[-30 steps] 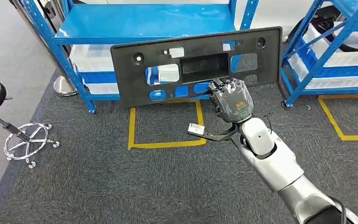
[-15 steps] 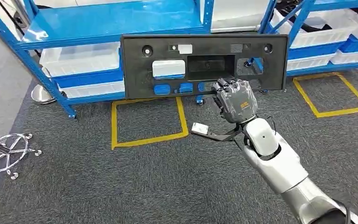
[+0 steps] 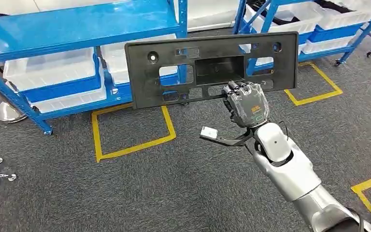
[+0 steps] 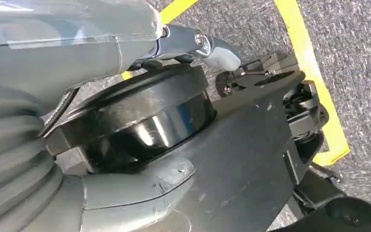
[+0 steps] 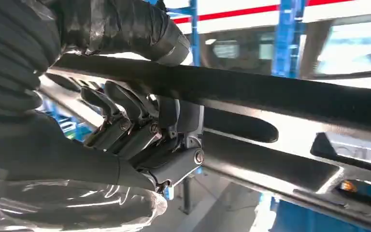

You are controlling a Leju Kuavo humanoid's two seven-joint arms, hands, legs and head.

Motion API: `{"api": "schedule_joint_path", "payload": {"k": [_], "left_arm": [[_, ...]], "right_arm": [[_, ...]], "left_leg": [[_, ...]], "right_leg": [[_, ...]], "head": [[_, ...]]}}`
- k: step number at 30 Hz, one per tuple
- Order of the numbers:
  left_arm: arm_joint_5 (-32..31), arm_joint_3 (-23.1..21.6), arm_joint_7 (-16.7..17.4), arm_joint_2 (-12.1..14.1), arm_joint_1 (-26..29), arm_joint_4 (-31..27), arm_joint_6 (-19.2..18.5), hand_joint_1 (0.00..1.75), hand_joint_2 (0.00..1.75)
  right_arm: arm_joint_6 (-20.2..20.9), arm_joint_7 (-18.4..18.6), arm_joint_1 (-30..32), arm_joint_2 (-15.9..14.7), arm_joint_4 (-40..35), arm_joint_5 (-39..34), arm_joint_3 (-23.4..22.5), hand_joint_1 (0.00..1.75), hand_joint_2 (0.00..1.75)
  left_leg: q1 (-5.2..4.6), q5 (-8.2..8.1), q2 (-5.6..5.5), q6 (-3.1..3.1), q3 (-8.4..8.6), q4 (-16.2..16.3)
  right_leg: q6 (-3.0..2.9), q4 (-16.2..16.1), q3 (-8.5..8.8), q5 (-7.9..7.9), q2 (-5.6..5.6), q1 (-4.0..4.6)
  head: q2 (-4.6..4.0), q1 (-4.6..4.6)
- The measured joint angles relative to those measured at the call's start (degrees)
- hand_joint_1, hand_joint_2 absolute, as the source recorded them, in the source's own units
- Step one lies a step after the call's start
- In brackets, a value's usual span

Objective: Take the parts from the cabinet and place them on the table.

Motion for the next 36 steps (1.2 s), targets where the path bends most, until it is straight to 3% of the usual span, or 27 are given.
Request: {"api": "schedule_joint_path", "payload": {"k": [2, 3, 4, 5, 7, 8, 10, 12, 13, 14, 15, 17, 18, 19, 22, 23, 24, 25, 26, 28, 29, 30, 31, 32, 33, 34, 36], "left_arm": [[0.11, 0.02, 0.0, 0.09, 0.02, 0.02, 0.07, 0.0, 1.75], [0.31, 0.04, 0.0, 0.61, -0.02, 0.02, 0.09, 0.0, 1.75], [0.42, 0.04, -0.07, 0.52, 0.17, 0.02, 0.04, 0.0, 1.75], [0.5, 0.07, -0.18, 0.55, 0.21, 0.02, 0.07, 0.0, 1.75], [0.59, 0.07, 0.0, 0.61, 0.14, 0.02, 0.07, 0.0, 1.75], [0.59, 0.07, 0.02, 0.63, 0.18, 0.02, 0.07, 0.0, 1.75], [0.59, 0.09, -0.18, 0.72, 0.18, 0.02, 0.04, 0.0, 1.75], [0.5, 0.11, -0.79, 0.7, 0.03, 0.0, -0.11, 0.0, 1.75], [0.5, 0.11, -1.04, 0.72, 0.03, 0.0, -0.13, 0.0, 1.75], [0.52, 0.11, -1.2, 0.72, 0.01, 0.0, -0.18, 0.0, 1.75], [0.59, 0.11, -1.27, 0.72, -0.04, 0.0, -0.2, 0.0, 1.75], [1.01, 0.2, -1.55, 0.74, 0.05, 0.0, -0.44, 0.0, 1.75], [1.07, 0.33, -1.57, 0.85, 0.11, 0.02, -0.72, 0.0, 1.75], [1.22, 0.46, -1.57, 1.07, 0.22, 0.02, -0.98, 0.0, 1.75], [1.81, 0.72, -1.29, 1.25, -0.2, 0.0, -1.77, 0.0, 1.75], [1.88, 0.94, -1.2, 1.25, -0.31, 0.0, -1.9, 0.0, 1.75], [1.97, 1.01, -1.05, 1.16, -0.36, 0.02, -1.95, 0.0, 1.75], [2.01, 1.07, -0.98, 1.25, -0.22, 0.02, -1.97, 0.0, 1.75], [2.19, 1.18, -0.92, 1.31, -0.08, 0.02, -1.97, 0.0, 1.75], [2.38, 1.57, -0.66, 1.49, 0.0, 0.02, -1.97, 0.0, 1.75], [2.38, 1.62, -0.46, 1.64, -0.04, 0.02, -2.05, 0.0, 1.75], [2.4, 1.66, -0.28, 1.75, -0.04, 0.02, -2.21, 0.0, 1.75], [2.49, 1.79, -0.17, 1.9, -0.05, 0.02, -2.36, 0.0, 1.75], [2.6, 1.88, -0.13, 2.01, -0.07, 0.0, -2.49, 0.0, 1.75], [2.84, 1.9, -0.09, 2.18, -0.09, 0.02, -2.71, 0.0, 1.75], [2.86, 1.95, -0.09, 2.52, -0.1, 0.02, -2.95, 0.0, 1.75], [2.91, 2.1, -0.24, 2.95, -0.18, 0.02, -3.48, 0.0, 1.75]], "right_arm": [[0.07, -0.04, 0.0, -0.09, -0.04, -0.02, -0.07, 1.75, 1.75], [0.02, -0.04, 0.14, -0.09, 0.02, -0.02, -0.07, 1.75, 1.75], [-0.04, -0.15, 0.03, -0.22, -0.09, -0.02, -0.07, 1.75, 1.75], [-0.02, -0.13, 0.13, -0.2, -0.11, 0.0, -0.04, 1.75, 1.75], [0.39, -0.11, 0.0, -0.2, -0.17, 0.0, -0.04, 1.75, 1.75], [0.53, -0.09, -0.01, -0.2, -0.17, -0.02, -0.07, 1.75, 1.75], [0.52, -0.07, -0.12, -0.22, -0.17, 0.0, -0.09, 1.75, 1.75], [0.7, -0.09, -0.3, -0.09, -0.17, 0.02, 0.02, 1.75, 1.75], [1.0, -0.09, -0.29, -0.07, -0.17, 0.06, 0.09, 1.75, 1.75], [1.2, -0.09, -0.29, -0.04, -0.17, 0.2, 0.18, 1.75, 1.75], [1.29, -0.09, -0.29, -0.02, -0.17, 0.39, 0.35, 1.75, 1.75], [1.33, -0.07, -0.7, 0.35, -0.13, 1.47, 0.68, 1.75, 1.75], [1.59, 0.13, -1.23, 1.0, -0.07, 2.16, 0.96, 1.75, 1.75], [1.94, 0.5, -2.14, 1.75, 0.09, 2.66, 1.42, 1.75, 1.75], [2.67, 1.09, -3.72, 3.17, 0.79, 3.67, 2.76, 1.75, 1.75], [2.8, 1.2, -4.04, 3.48, 1.05, 4.04, 3.21, 1.75, 1.75], [2.86, 1.31, -4.17, 3.72, 1.36, 4.2, 3.59, 1.75, 1.75], [2.95, 1.51, -4.96, 3.85, 1.66, 4.24, 3.82, 1.75, 1.75], [2.95, 1.64, -5.64, 4.22, 1.88, 4.31, 4.07, 1.75, 1.75], [2.99, 1.77, -6.51, 5.18, 2.71, 4.85, 4.9, 1.75, 1.75], [2.99, 1.81, -6.57, 5.79, 3.34, 5.25, 5.53, 1.75, 1.75], [2.99, 1.88, -6.65, 6.12, 3.76, 5.29, 5.86, 1.75, 1.75], [3.02, 1.95, -6.93, 6.41, 4.16, 5.42, 6.1, 1.75, 1.75], [3.02, 2.03, -7.39, 6.76, 4.64, 5.55, 6.3, 1.75, 1.75], [3.02, 2.12, -7.96, 7.19, 4.96, 5.75, 6.4, 1.75, 1.75], [3.02, 2.23, -8.6, 7.54, 5.23, 5.88, 6.49, 1.75, 1.75], [3.04, 2.47, -9.43, 8.26, 5.71, 6.01, 6.97, 1.75, 1.75]], "left_leg": [[0.48, -0.93, 1.05, -0.79, -0.43, 1.62], [0.26, -1.34, 1.29, -1.37, -0.7, 2.24], [-0.26, -1.85, 1.61, -1.83, -0.86, 3.24], [-0.37, -1.79, 1.81, -1.96, -0.83, 3.0], [-0.38, -1.73, 2.8, -2.11, -0.75, 3.0], [-0.17, -2.01, 3.2, -2.4, -0.81, 3.19], [0.08, -5.69, -0.47, -2.83, -2.3, 7.09], [0.04, -10.33, -1.88, -2.87, -5.9, 15.9], [-0.01, -11.54, -1.97, -2.7, -7.31, 19.38], [-0.09, -11.39, -2.0, -2.44, -7.69, 20.67], [-0.15, -9.87, -2.13, -2.01, -6.76, 19.08], [-0.34, -4.75, -3.41, -0.7, -2.18, 9.93], [-0.49, -3.04, -6.41, 0.21, -0.21, 5.27], [-0.15, -3.44, -8.97, 0.79, -0.06, 4.32], [-0.62, -3.03, -7.05, 0.54, 0.38, 3.08], [-0.32, -2.24, -6.27, 0.56, 0.72, 1.85], [0.23, -1.4, -5.06, 0.07, 1.02, 0.79], [0.16, -0.99, -4.58, 0.47, 1.02, 0.12], [0.13, -0.82, -3.69, 0.58, 0.78, 0.07], [0.11, -0.8, -1.84, 0.57, 0.25, 0.43], [0.11, -0.81, -0.98, 0.56, 0.05, 0.62], [0.13, -0.87, -0.11, 0.47, -0.11, 0.83], [0.16, -0.98, 0.59, 0.31, -0.21, 1.07], [0.19, -1.15, 1.25, 0.06, -0.26, 1.35], [0.18, -1.42, 1.87, -0.33, -0.28, 1.82], [-0.26, -1.71, 2.37, -0.77, -0.5, 2.04], [-0.23, -1.8, 3.34, -1.41, -0.36, 2.27]], "right_leg": [[0.93, -9.45, 5.24, 4.66, -1.91, -0.48], [0.68, -10.26, 5.43, 3.0, -4.2, -0.03], [0.11, -10.72, 5.17, 3.81, -4.12, 0.19], [-1.1, -10.24, 4.96, 3.66, -3.13, 0.16], [-1.76, -10.16, 4.48, 3.96, -2.07, 0.17], [-2.39, -10.45, 4.49, 4.26, -1.51, 0.12], [-3.19, -10.57, 4.23, 4.73, -0.64, 0.11], [-3.69, -10.57, 3.67, 5.07, 0.55, 0.49], [-3.85, -10.56, 3.46, 5.23, 1.21, 0.74], [-3.89, -10.56, 3.3, 5.41, 1.99, 0.98], [-3.9, -10.56, 3.21, 5.56, 2.78, 1.2], [-3.87, -10.56, 3.15, 5.89, 4.48, 1.65], [-3.89, -10.56, 2.97, 6.1, 5.16, 1.41], [-3.42, -10.54, 2.61, 6.47, 5.84, 1.66], [-2.0, -11.19, 1.8, 7.69, 8.24, 0.62], [-1.41, -11.73, 1.79, 8.22, 9.09, 1.02], [-1.6, -11.25, 1.67, 7.63, 6.62, 1.05], [-1.6, -9.39, 0.64, 5.65, 3.24, 1.57], [-1.32, -5.83, -0.95, 3.3, 1.46, 1.46], [-0.79, 2.51, -4.29, -0.43, 0.39, 1.09], [-0.55, 4.56, -4.85, -0.77, 0.27, 0.89], [-0.34, 3.39, -3.82, 0.32, 0.05, 0.71], [-0.22, -0.08, -1.55, 2.15, -0.22, 0.58], [-0.2, -5.18, 1.63, 4.22, -0.86, 0.53], [-0.33, -10.62, 4.98, 5.72, -2.58, 0.57], [-1.07, -11.42, 5.33, 4.67, -4.1, 1.46], [-1.96, -11.77, 4.94, 5.22, -2.72, 1.57]], "head": [[0.0, 0.02], [0.0, 0.06], [0.0, 0.02], [0.0, -0.04], [0.0, -0.02], [0.0, 0.0], [0.0, -0.02], [0.0, -0.04], [0.0, 0.0], [0.0, -0.02], [0.0, -0.02], [0.0, 0.0], [0.0, 0.02], [0.0, 0.05], [0.0, -0.04], [0.0, 0.0], [0.0, 0.0], [0.0, 0.39], [0.0, 0.28], [0.0, 0.31], [0.0, 0.31], [0.0, 0.33], [0.0, 0.31], [0.0, 0.33], [0.0, 0.35], [0.0, 0.31], [0.0, 0.28]]}}
